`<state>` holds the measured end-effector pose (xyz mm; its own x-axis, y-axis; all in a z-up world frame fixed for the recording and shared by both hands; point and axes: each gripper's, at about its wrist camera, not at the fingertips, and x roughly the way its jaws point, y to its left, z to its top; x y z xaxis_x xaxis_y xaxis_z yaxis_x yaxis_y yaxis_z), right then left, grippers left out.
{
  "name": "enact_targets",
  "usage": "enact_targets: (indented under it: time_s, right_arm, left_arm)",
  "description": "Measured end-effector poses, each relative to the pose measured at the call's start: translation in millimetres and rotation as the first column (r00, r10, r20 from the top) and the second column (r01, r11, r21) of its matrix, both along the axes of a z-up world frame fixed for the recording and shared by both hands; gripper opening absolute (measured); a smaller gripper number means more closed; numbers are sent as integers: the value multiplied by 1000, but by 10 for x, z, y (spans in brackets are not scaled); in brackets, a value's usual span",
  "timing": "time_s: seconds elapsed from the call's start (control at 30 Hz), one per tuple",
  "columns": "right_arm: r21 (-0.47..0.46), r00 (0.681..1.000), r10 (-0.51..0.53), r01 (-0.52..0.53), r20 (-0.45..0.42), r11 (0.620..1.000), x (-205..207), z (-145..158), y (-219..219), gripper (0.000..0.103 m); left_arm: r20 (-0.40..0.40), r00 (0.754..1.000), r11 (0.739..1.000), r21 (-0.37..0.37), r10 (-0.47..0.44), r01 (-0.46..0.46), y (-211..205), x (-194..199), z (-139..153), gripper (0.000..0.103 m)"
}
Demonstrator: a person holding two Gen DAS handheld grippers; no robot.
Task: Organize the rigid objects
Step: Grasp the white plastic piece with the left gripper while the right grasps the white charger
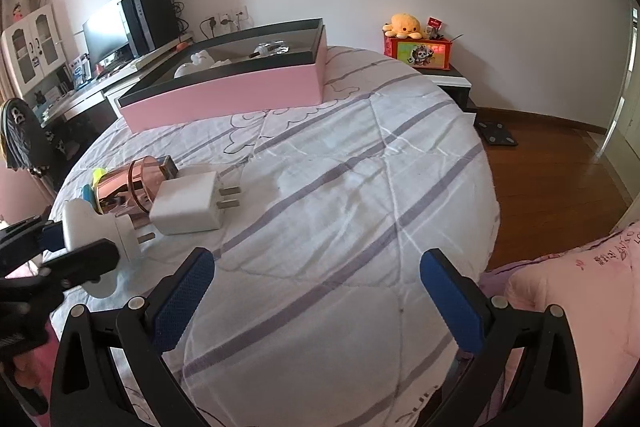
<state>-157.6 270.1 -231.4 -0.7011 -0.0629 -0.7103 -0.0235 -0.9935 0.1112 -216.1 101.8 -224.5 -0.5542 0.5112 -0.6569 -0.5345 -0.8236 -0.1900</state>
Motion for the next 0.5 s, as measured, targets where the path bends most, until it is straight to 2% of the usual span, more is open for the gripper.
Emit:
enact_targets:
  time_s: [0.3,0.4,0.5]
  right_arm:
    - [2,999,53,-53,8,999,-105,-2,-215,103]
    - [15,996,83,-83,20,996,-199,-17,-333,103]
    - [22,994,100,-101,33,995,-324,-36,-452,103]
  left_arm:
    - [9,999,991,121,-51,50,-217,121,192,46]
    - [-17,999,993,116,-28,30,-319,159,267,46]
    - [-55,998,997,69,22,-18,-429,171,324,46]
